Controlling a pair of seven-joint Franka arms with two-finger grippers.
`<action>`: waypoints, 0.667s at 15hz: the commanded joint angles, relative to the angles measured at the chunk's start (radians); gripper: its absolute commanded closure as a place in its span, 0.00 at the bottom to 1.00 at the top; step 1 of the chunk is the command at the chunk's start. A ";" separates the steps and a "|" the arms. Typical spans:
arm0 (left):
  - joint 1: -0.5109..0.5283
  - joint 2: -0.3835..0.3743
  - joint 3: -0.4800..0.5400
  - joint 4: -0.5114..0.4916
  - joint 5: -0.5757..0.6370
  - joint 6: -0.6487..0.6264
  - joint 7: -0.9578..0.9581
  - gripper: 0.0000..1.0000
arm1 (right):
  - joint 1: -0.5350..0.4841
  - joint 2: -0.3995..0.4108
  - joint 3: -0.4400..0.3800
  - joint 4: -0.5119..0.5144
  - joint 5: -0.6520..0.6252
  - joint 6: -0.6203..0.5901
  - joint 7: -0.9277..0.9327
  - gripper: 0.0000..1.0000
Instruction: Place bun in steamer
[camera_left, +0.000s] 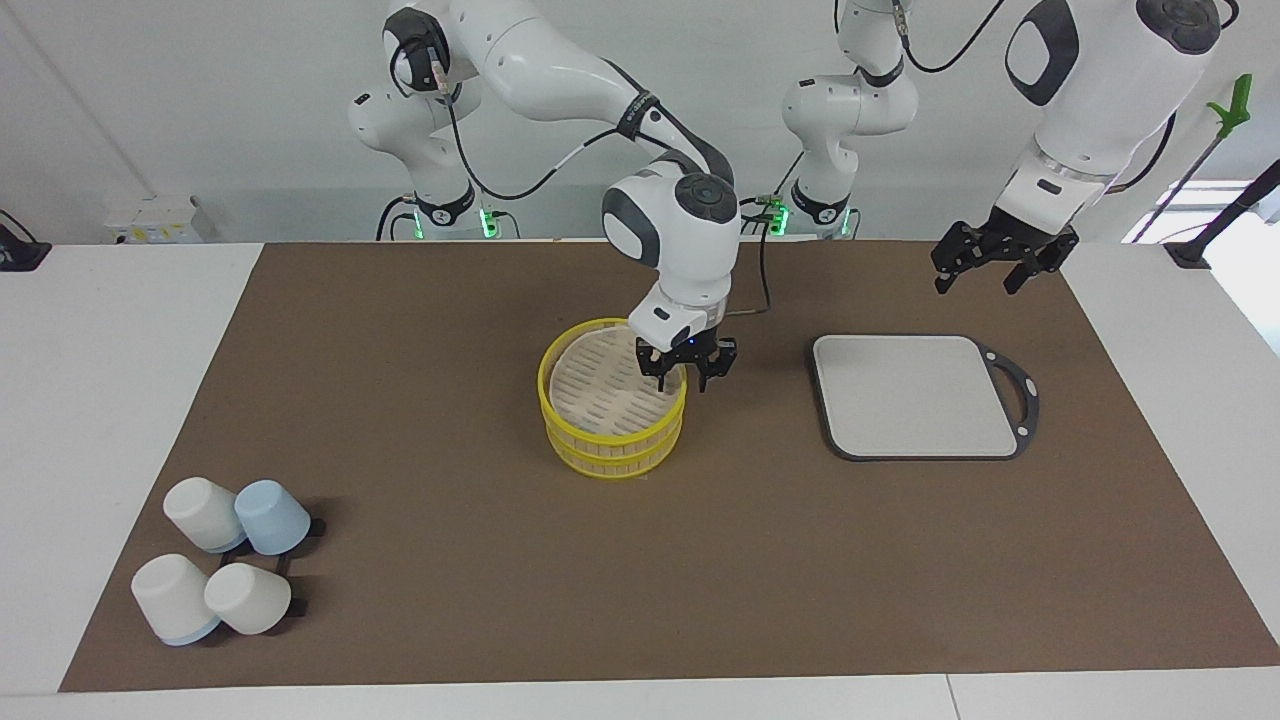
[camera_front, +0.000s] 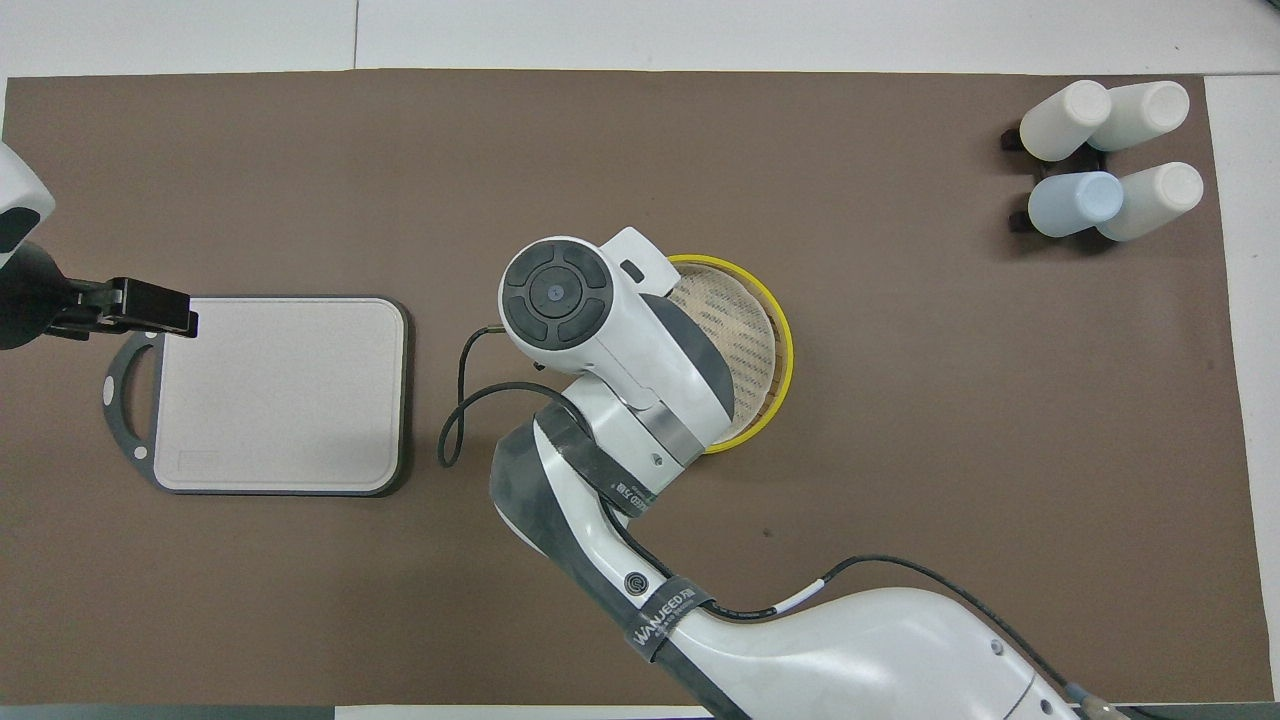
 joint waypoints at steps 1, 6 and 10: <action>0.006 -0.019 -0.003 -0.013 -0.018 -0.009 0.008 0.00 | -0.059 -0.086 0.007 -0.041 0.007 -0.006 -0.042 0.00; 0.006 -0.021 -0.003 -0.013 -0.018 -0.009 0.008 0.00 | -0.189 -0.207 0.004 -0.036 0.007 -0.154 -0.143 0.00; 0.004 -0.021 -0.003 -0.013 -0.018 -0.012 0.007 0.00 | -0.405 -0.268 0.003 -0.038 0.009 -0.291 -0.433 0.00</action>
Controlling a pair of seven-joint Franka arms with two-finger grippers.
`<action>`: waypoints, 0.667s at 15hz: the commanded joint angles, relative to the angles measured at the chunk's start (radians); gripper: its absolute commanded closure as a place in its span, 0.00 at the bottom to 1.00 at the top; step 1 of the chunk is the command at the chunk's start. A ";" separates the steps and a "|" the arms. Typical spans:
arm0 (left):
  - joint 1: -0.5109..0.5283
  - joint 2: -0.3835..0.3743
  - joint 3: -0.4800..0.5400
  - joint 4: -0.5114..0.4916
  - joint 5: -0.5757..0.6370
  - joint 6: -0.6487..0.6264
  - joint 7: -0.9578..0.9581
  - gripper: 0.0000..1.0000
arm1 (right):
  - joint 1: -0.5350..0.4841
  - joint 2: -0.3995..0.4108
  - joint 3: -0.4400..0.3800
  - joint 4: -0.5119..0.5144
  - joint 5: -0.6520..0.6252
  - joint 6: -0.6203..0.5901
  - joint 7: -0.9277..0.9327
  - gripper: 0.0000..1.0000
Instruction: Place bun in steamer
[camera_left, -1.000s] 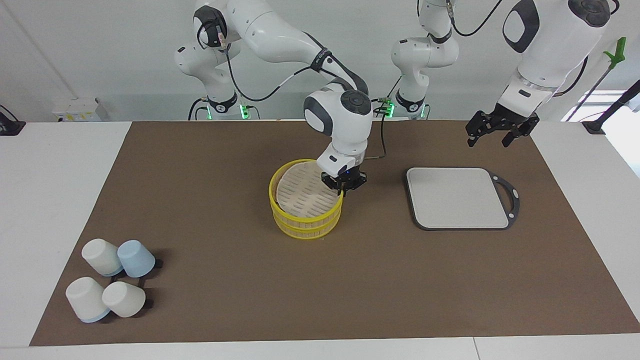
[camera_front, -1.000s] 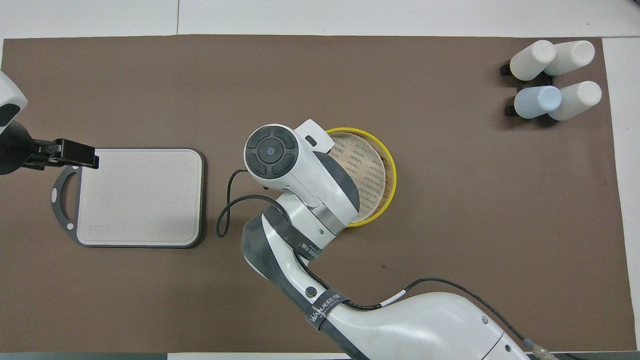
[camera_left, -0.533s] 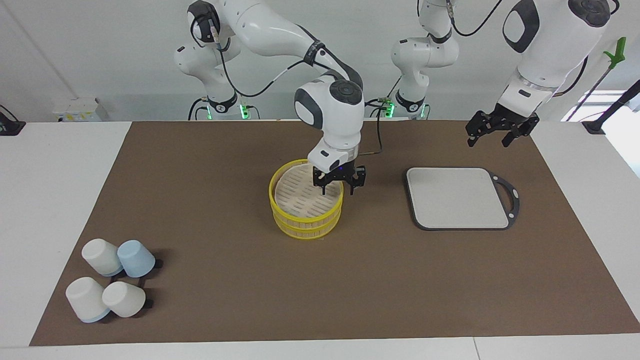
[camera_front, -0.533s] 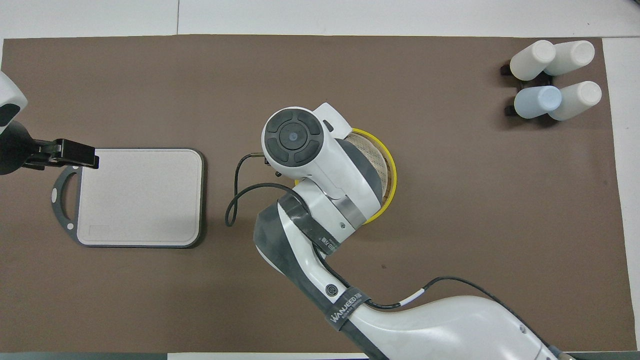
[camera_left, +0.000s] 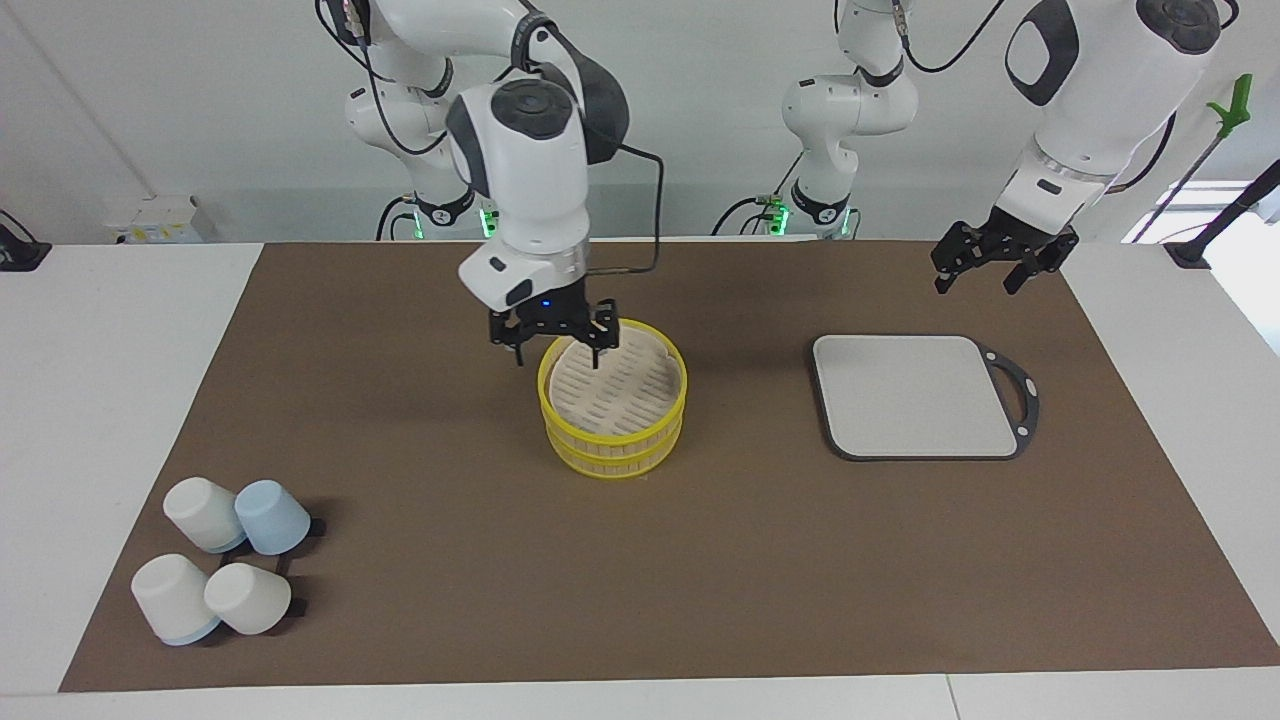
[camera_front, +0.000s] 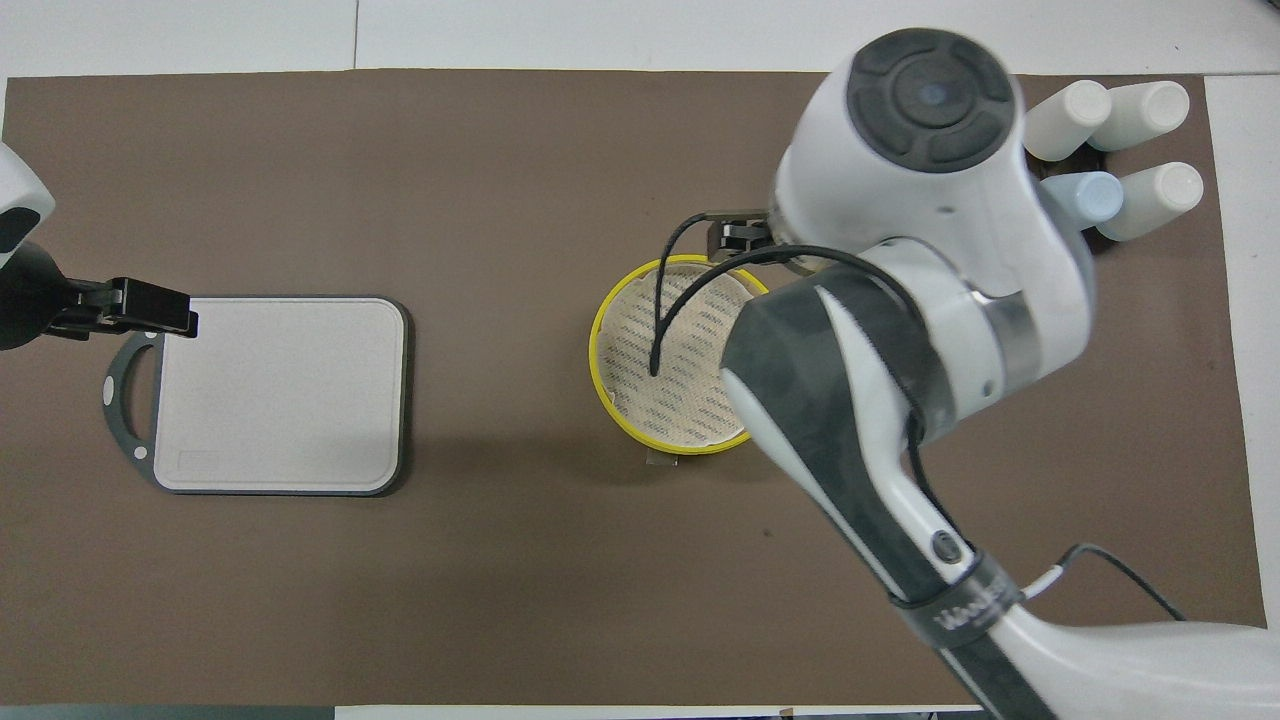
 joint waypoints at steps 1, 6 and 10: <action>0.004 -0.021 -0.002 -0.013 -0.018 -0.014 0.007 0.00 | -0.181 -0.052 0.015 -0.040 0.025 -0.051 -0.177 0.00; 0.004 -0.021 -0.004 -0.013 -0.017 -0.014 0.010 0.00 | -0.317 -0.107 0.015 -0.036 0.085 -0.164 -0.345 0.00; 0.004 -0.021 -0.004 -0.015 -0.014 -0.021 0.011 0.00 | -0.334 -0.200 0.023 -0.085 0.083 -0.218 -0.346 0.00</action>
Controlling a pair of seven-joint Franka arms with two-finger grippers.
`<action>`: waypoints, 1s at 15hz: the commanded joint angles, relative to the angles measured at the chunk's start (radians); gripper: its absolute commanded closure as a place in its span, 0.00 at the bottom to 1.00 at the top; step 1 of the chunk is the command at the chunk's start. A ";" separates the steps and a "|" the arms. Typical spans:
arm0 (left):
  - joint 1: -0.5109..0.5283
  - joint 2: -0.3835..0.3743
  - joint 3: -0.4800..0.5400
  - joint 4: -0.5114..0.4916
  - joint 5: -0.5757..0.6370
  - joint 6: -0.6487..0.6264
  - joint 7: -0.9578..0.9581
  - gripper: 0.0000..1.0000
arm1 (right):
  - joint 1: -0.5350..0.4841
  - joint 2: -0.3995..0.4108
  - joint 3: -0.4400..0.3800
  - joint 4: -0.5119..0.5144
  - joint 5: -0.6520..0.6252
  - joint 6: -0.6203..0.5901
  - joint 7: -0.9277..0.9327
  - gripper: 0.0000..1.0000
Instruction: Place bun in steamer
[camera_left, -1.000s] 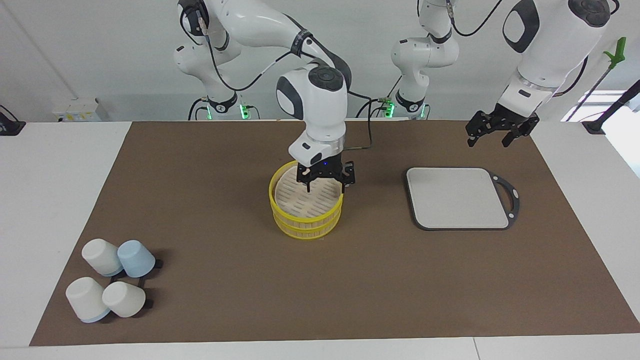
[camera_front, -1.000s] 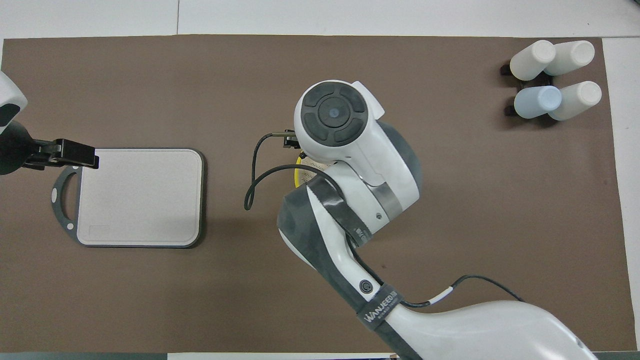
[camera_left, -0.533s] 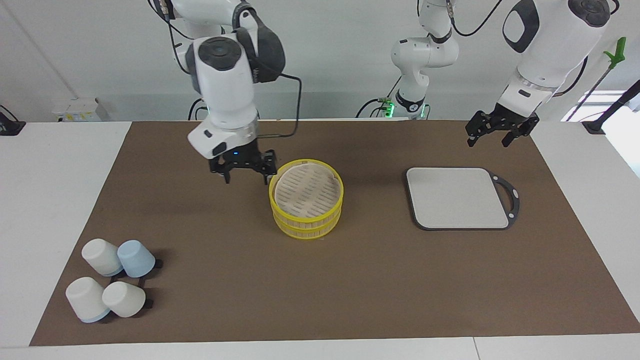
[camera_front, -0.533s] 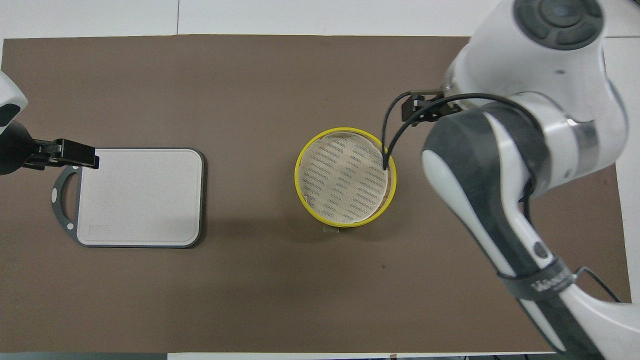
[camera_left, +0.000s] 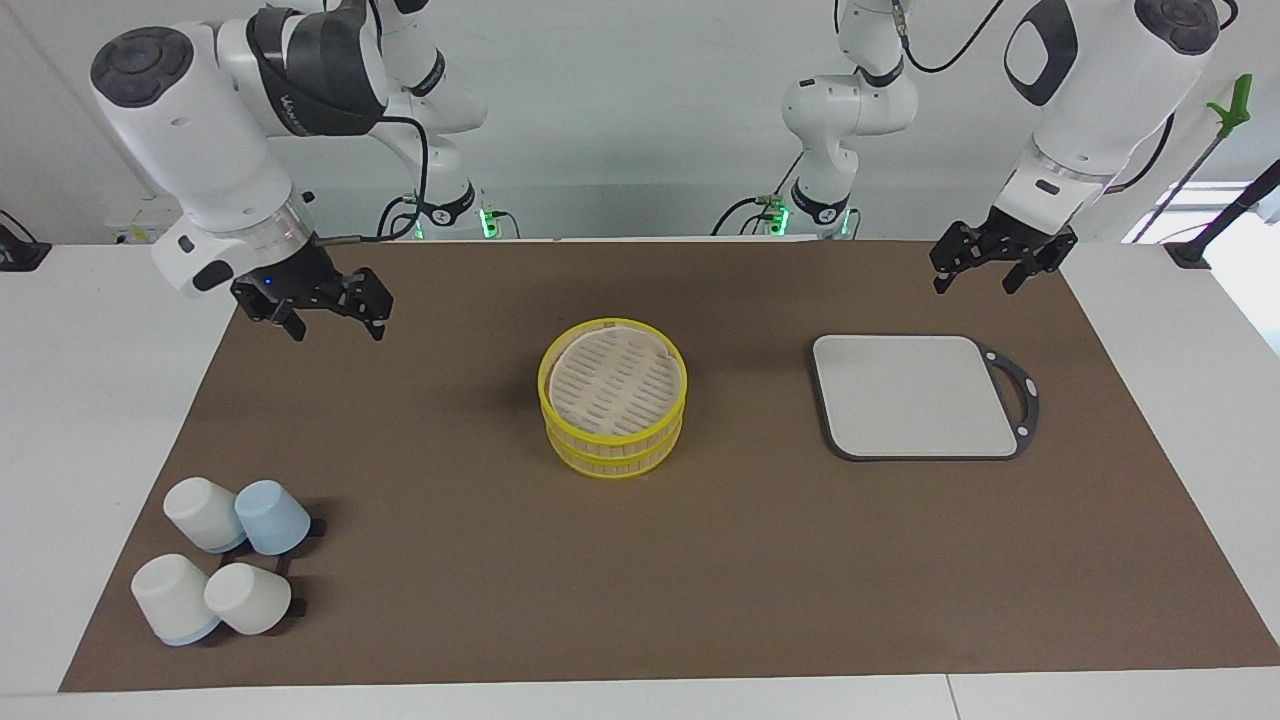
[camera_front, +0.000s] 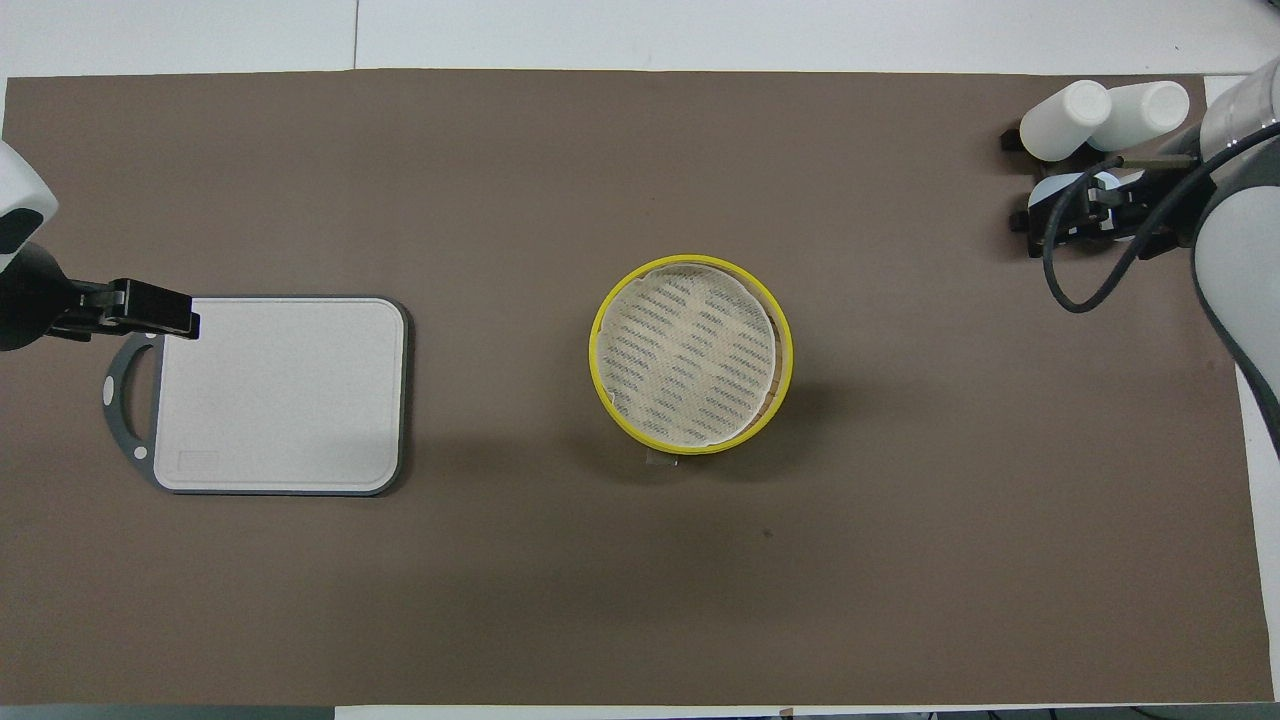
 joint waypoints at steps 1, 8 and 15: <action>0.004 -0.021 -0.002 -0.015 -0.014 -0.014 0.010 0.00 | -0.012 -0.109 0.019 -0.109 0.008 -0.027 -0.002 0.00; 0.004 -0.022 -0.002 -0.016 -0.009 -0.018 0.010 0.00 | -0.001 -0.249 0.019 -0.316 0.011 0.102 -0.003 0.00; 0.004 -0.022 -0.002 -0.016 -0.009 -0.018 0.011 0.00 | 0.005 -0.220 0.019 -0.311 -0.006 0.144 -0.002 0.00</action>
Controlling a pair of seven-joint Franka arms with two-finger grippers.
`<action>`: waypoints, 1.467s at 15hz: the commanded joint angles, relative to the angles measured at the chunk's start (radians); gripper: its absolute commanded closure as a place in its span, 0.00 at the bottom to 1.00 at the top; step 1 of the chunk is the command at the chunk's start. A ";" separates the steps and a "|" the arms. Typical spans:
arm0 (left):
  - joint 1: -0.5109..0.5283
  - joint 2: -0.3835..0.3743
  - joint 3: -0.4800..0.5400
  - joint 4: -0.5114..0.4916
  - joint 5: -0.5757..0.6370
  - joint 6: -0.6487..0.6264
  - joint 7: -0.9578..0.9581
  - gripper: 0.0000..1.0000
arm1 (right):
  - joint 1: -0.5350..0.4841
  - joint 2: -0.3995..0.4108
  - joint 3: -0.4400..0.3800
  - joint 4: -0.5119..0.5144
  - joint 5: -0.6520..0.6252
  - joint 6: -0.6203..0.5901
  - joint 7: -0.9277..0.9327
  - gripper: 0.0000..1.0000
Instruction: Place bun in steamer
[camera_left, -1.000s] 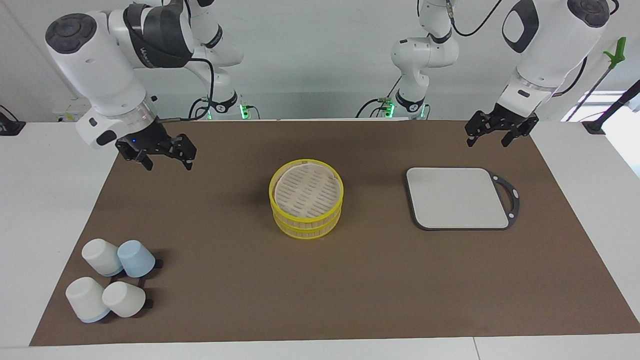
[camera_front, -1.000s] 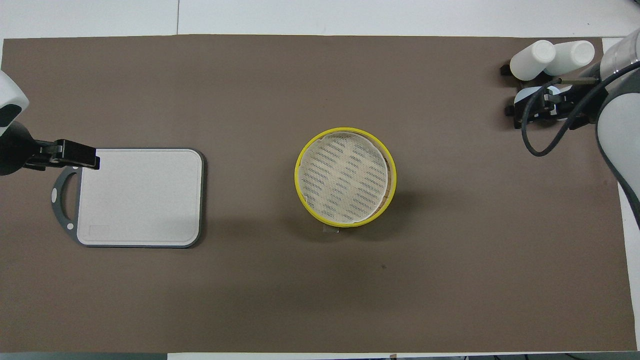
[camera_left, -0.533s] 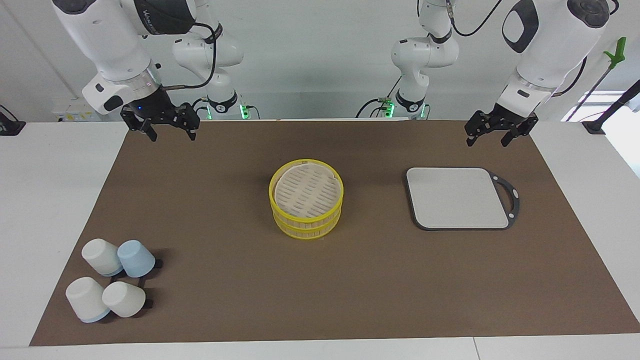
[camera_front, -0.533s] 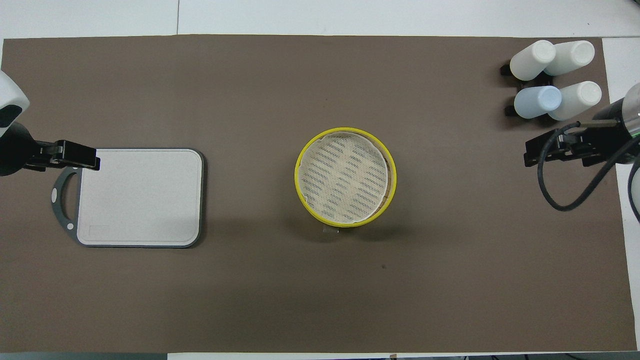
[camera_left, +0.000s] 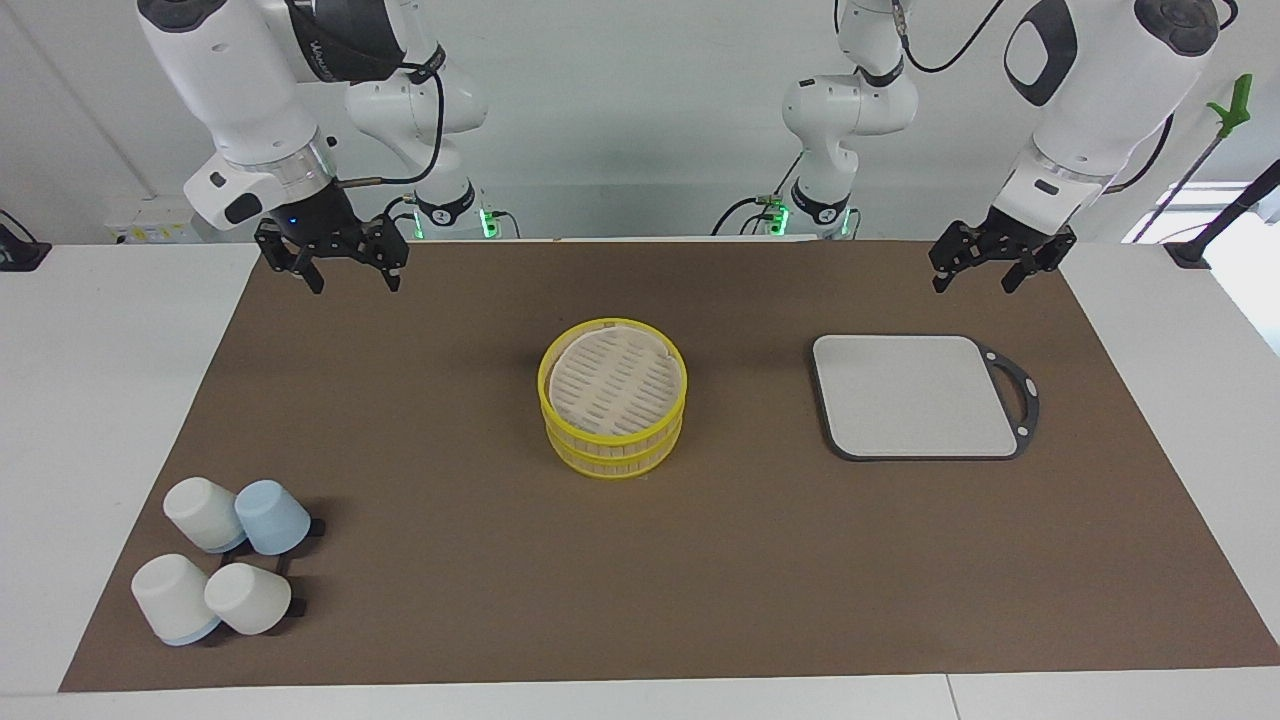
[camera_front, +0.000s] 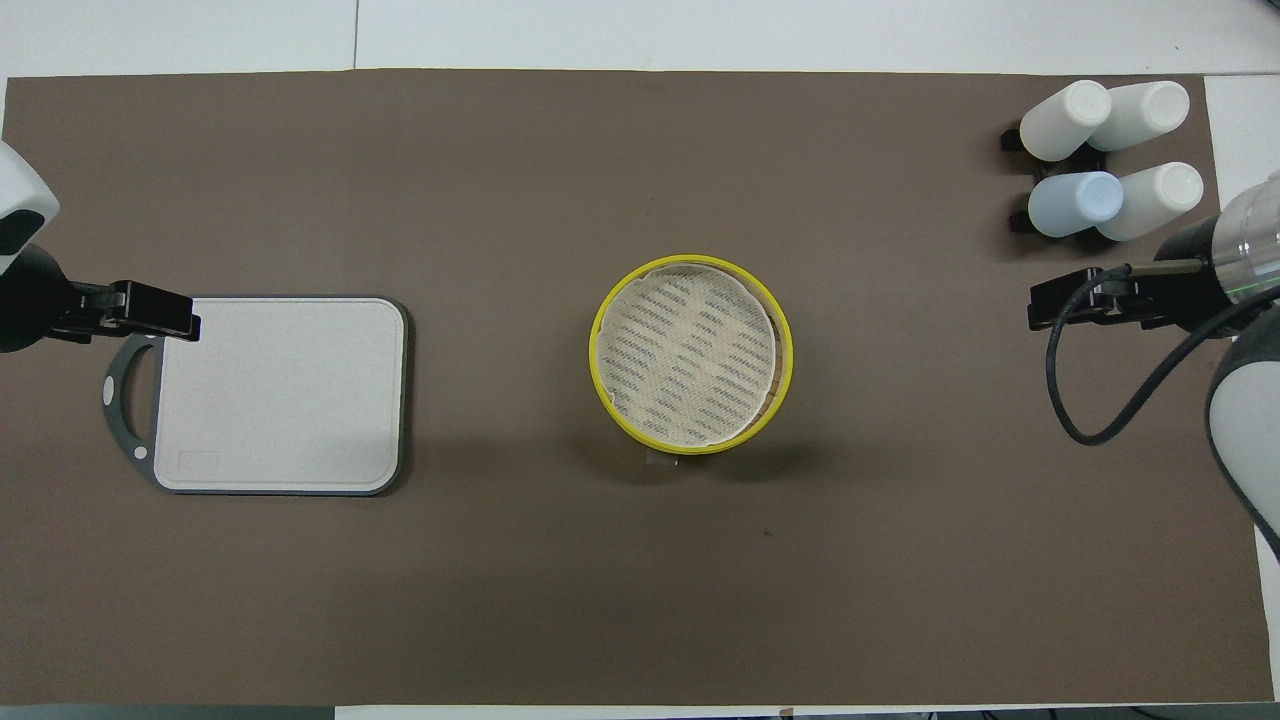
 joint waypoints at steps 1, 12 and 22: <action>0.004 -0.022 -0.002 -0.015 -0.009 -0.014 0.010 0.00 | -0.002 -0.003 0.002 -0.020 -0.005 0.030 -0.002 0.00; 0.004 -0.022 -0.002 -0.016 -0.003 -0.014 0.011 0.00 | -0.011 0.031 0.002 0.020 -0.005 0.038 0.000 0.00; 0.004 -0.022 -0.002 -0.016 -0.003 -0.014 0.011 0.00 | -0.010 0.031 0.003 0.017 -0.007 0.042 0.001 0.00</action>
